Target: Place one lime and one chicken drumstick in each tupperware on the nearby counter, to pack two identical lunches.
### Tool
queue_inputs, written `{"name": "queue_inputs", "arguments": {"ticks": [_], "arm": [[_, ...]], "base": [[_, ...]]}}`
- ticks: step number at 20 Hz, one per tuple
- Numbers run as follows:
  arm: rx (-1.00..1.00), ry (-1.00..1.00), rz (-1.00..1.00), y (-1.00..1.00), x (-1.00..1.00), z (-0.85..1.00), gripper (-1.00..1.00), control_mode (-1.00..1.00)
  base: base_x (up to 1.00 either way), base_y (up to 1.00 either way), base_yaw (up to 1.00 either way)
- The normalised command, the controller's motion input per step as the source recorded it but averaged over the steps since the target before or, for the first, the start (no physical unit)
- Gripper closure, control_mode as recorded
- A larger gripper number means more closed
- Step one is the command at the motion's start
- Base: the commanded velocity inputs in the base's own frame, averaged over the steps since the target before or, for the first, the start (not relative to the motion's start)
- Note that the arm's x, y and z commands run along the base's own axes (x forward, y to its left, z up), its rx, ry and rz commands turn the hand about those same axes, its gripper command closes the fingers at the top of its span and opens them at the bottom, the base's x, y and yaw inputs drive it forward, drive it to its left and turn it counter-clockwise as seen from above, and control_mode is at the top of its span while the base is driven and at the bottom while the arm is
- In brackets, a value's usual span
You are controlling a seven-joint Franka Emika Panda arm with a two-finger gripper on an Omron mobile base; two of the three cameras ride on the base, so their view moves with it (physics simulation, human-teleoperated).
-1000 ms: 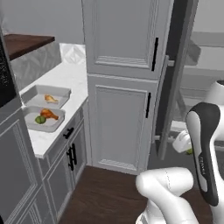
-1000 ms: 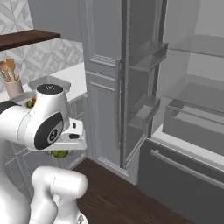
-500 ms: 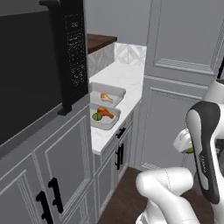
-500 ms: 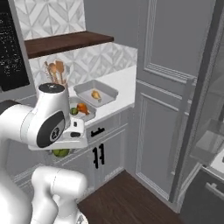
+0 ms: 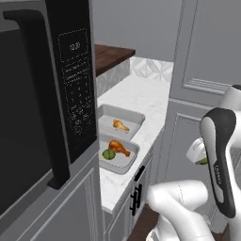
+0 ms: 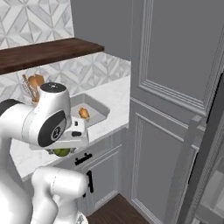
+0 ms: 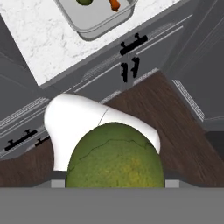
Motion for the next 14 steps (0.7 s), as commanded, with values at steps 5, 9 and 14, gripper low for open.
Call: {"name": "queue_inputs", "arguments": {"ticks": [5, 9, 14], "arm": [[0.0, 0.0, 0.0, 0.0, 0.0, 0.0, 1.0, 1.0], [0.0, 0.0, 0.0, 0.0, 0.0, 0.0, 1.0, 1.0], [0.0, 0.0, 0.01, 0.0, 0.09, -0.03, 1.0, -1.0]], "base": [[0.8, 0.0, 0.04], [0.45, 0.0, 0.04], [0.3, 0.0, 0.05]]}}
